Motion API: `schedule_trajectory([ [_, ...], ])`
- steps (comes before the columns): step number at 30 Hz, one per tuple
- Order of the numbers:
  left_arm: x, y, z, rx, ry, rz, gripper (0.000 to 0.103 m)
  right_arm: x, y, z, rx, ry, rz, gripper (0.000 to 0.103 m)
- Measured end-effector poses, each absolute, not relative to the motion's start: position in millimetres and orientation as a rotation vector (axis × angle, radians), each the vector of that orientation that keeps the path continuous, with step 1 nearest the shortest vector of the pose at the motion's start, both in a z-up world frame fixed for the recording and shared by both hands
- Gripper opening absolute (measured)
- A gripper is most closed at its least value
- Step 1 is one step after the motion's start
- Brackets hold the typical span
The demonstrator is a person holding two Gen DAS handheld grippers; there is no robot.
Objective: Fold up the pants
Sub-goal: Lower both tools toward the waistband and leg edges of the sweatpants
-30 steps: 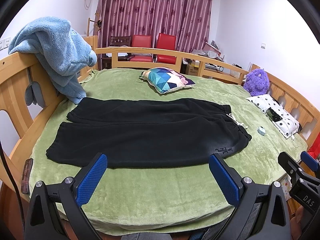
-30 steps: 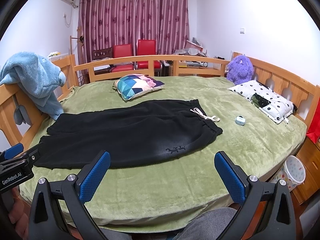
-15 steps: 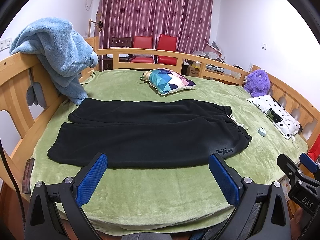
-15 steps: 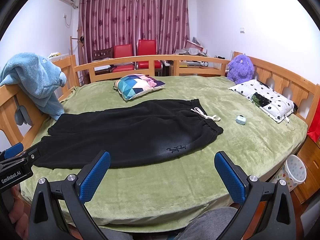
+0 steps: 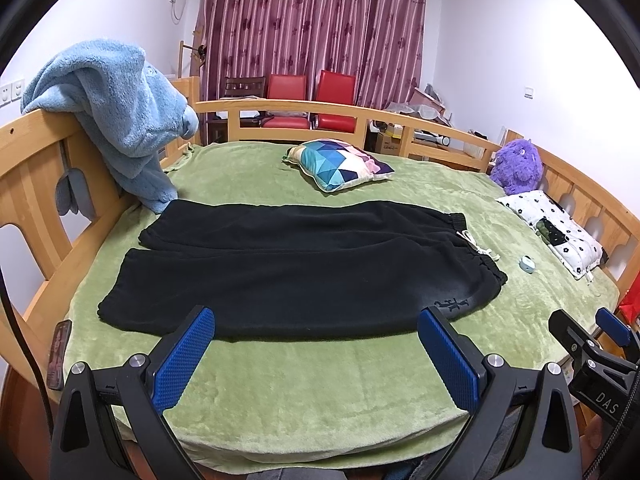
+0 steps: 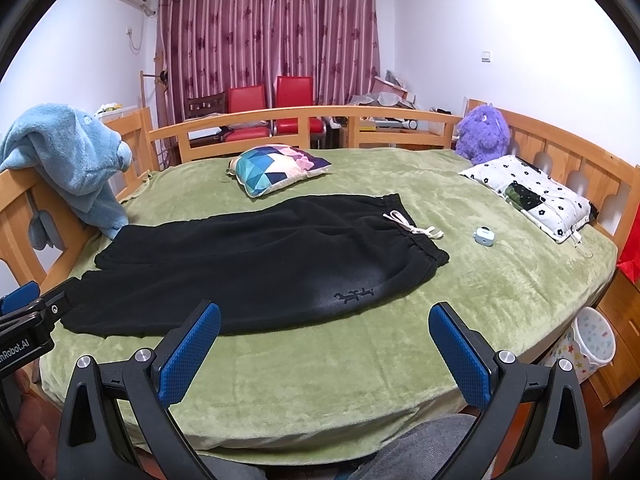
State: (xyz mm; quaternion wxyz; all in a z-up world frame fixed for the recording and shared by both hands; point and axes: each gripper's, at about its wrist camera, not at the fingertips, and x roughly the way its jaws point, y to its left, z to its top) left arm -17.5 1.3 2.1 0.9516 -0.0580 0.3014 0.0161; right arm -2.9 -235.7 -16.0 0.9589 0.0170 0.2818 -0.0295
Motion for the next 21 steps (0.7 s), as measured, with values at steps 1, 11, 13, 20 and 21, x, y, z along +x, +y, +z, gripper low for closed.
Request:
schedule_trajectory([
  [1, -14.0, 3.8, 2.0, -0.118, 0.615, 0.032, 0.103, -1.7, -236.0, -17.6, 0.035, 0.57, -0.058, 0.102],
  [11, 33.1, 31.2, -39.0, -0.107, 0.706, 0.082, 0.102, 32.6, -243.8, -43.3, 0.04, 0.582, -0.025, 0.102],
  [13, 44.5, 37.3, -54.4, -0.113, 0.749, 0.09, 0.101, 47.1, -244.7, -58.3, 0.018, 0.594, -0.019, 0.102],
  [20, 80.5, 62.8, -111.8, -0.155, 0.89, 0.109, 0.1, 103.6, -254.3, -110.4, 0.034, 0.746, 0.008, 0.09],
  [21, 85.5, 67.8, -119.2, -0.171, 0.91, 0.112, 0.1, 111.7, -256.9, -117.2, 0.044, 0.76, 0.017, 0.089],
])
